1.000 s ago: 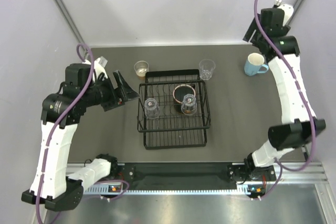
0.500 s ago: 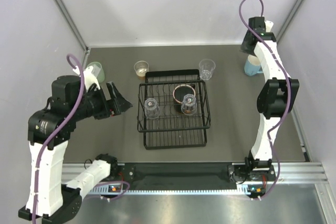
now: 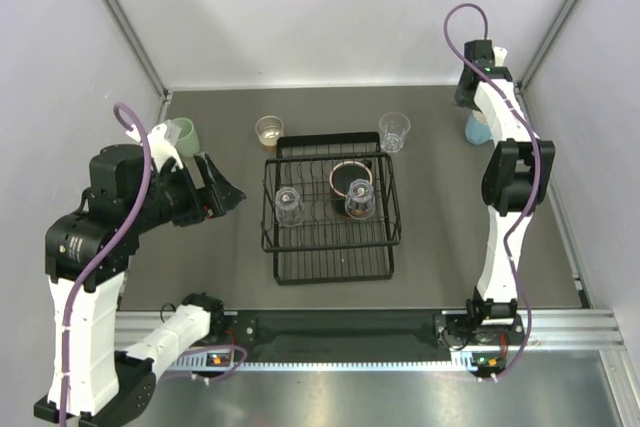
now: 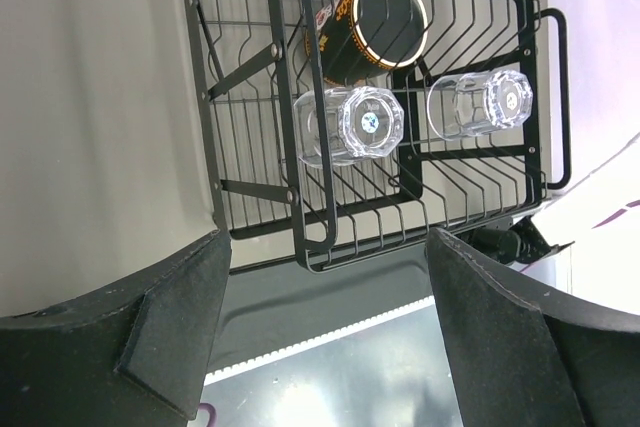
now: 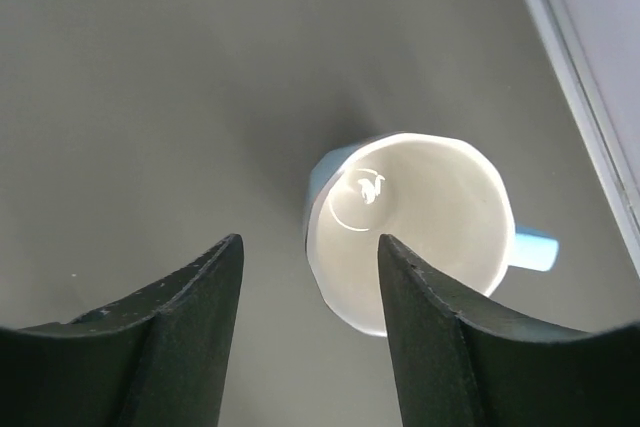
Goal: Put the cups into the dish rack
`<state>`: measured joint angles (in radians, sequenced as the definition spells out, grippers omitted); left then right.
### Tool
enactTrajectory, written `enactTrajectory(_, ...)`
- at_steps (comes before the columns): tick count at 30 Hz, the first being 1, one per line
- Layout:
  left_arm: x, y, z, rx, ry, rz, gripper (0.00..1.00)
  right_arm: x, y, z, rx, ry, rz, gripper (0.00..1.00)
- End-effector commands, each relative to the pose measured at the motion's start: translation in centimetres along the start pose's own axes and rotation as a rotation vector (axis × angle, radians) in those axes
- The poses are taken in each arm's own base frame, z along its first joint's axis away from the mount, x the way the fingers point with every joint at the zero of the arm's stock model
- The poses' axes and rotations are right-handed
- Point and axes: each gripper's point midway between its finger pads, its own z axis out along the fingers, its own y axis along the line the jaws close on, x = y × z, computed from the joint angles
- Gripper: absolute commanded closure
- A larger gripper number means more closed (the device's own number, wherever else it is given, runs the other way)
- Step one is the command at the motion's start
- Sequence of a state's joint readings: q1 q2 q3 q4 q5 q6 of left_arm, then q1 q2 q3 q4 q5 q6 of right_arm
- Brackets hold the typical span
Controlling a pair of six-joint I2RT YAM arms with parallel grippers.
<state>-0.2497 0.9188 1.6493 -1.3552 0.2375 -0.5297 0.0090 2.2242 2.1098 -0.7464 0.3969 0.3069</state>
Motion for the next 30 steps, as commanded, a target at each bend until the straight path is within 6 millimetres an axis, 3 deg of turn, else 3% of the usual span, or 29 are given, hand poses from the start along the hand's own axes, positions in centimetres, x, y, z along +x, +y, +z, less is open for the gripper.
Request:
enactTrajectory(1,1.0,0.5,-0.8,-0.035,0.04,-0.032,0.17,-1.9,0.8,0.3,-0.023,-0.058,0.028,0.46)
enactTrajectory(3,0.9,0.3,-0.8,-0.031,0.037,-0.04,0.17,-1.4,1.1,0.9,-0.028,-0.042,0.03,0.5)
enactTrajectory(5,0.9,0.3,-1.0,-0.031,0.033,-0.049,0.18,-1.6,-0.7,1.8,-0.003,-0.037,0.055,0.55)
enactTrajectory(13,1.2,0.1,-2.0,-0.024,0.006,-0.099,0.19,-2.1,-1.3,3.5,-0.017,-0.029,0.1,0.71)
enactTrajectory(20,0.8,-0.8,-2.9,0.011,-0.027,-0.134,0.19,-2.2,-1.2,4.0,-0.103,0.001,0.169,0.94)
enactTrajectory(22,0.5,-1.4,-3.1,0.033,-0.028,-0.134,0.19,-3.0,-1.1,3.4,-0.124,-0.012,0.175,1.0)
enactTrajectory(25,-0.3,-2.4,-3.2,0.071,-0.034,-0.128,0.19,-4.6,-0.7,1.1,-0.179,-0.044,0.186,1.0)
enactTrajectory(28,-1.4,-3.6,-2.9,0.11,-0.036,-0.106,0.19,-7.0,-0.3,-3.3,-0.259,-0.089,0.244,1.0)
enactTrajectory(30,-2.5,-4.6,-3.2,0.146,-0.055,-0.081,0.19,-8.9,-0.3,-7.4,-0.328,-0.142,0.276,1.0)
